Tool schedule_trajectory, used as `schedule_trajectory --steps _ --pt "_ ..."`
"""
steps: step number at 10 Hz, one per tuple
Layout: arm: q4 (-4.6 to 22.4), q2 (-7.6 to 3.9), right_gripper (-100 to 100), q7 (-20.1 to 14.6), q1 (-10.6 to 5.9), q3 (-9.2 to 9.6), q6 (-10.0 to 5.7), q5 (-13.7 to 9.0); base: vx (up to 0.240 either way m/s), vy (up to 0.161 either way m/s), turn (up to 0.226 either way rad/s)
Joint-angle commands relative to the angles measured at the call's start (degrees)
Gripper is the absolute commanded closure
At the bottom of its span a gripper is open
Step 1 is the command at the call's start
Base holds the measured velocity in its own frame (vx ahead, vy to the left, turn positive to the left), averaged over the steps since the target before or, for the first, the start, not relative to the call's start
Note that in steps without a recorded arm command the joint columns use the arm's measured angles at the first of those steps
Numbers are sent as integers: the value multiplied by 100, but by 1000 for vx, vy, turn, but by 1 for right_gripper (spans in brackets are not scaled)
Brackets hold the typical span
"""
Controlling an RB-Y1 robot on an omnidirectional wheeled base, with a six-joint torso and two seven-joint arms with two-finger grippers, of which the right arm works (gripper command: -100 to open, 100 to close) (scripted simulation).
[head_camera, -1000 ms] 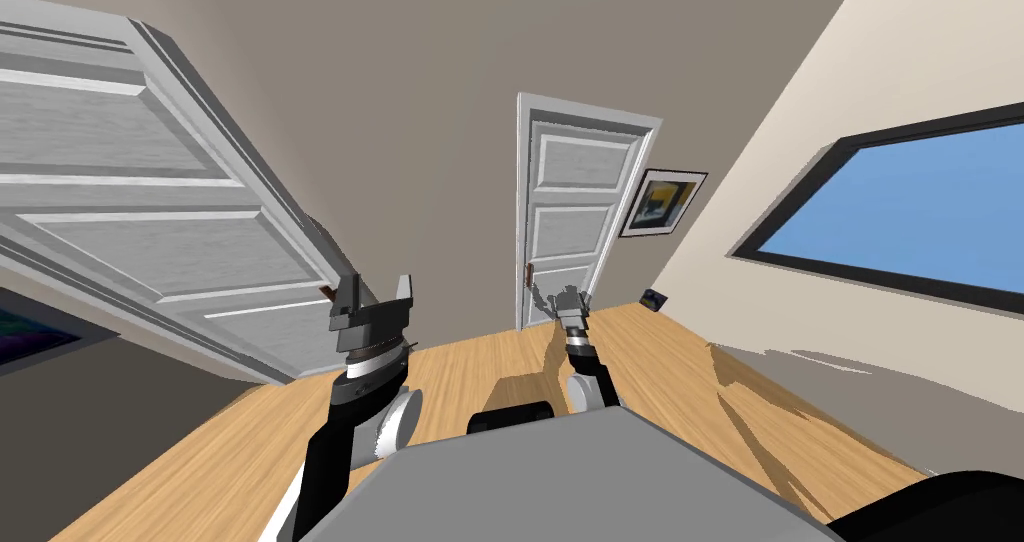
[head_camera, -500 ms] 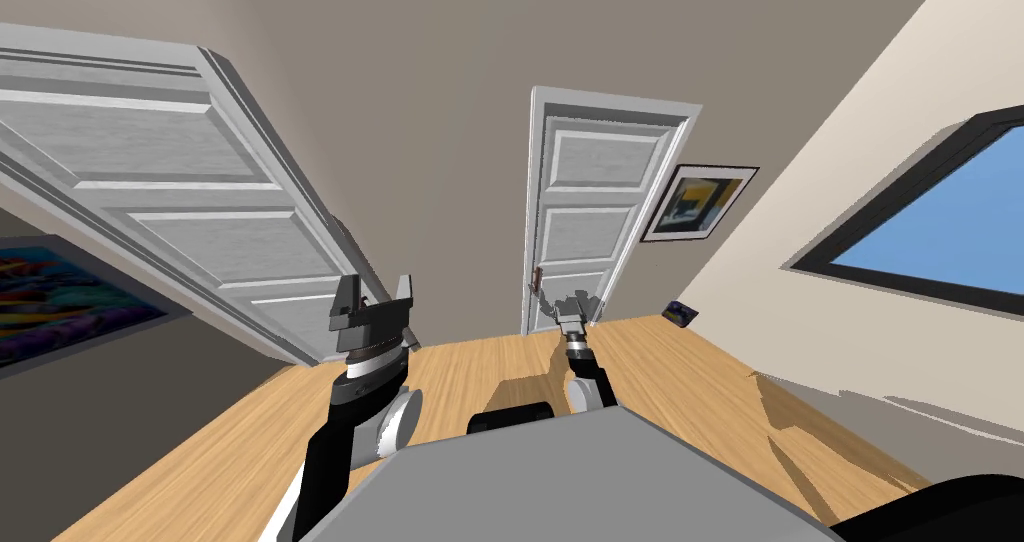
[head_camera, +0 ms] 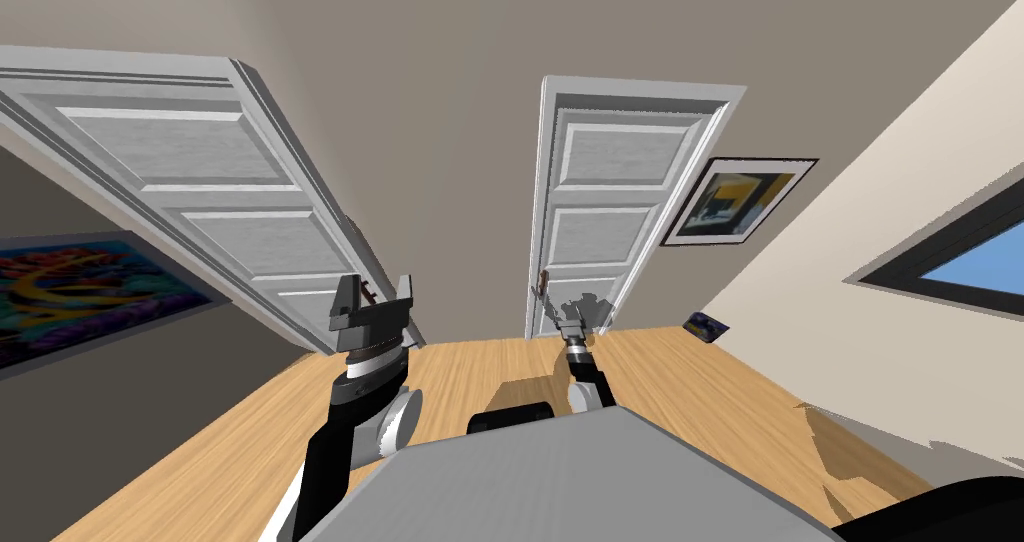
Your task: Pull the door open
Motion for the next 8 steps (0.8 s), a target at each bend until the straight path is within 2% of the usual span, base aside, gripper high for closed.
schedule_trajectory --steps 1,8 --pt "188 -27 -100 -140 -49 29 -74 -55 61 -21 47" --pt "1235 -274 -100 -1171 -289 254 -299 -687 79 -33 137"
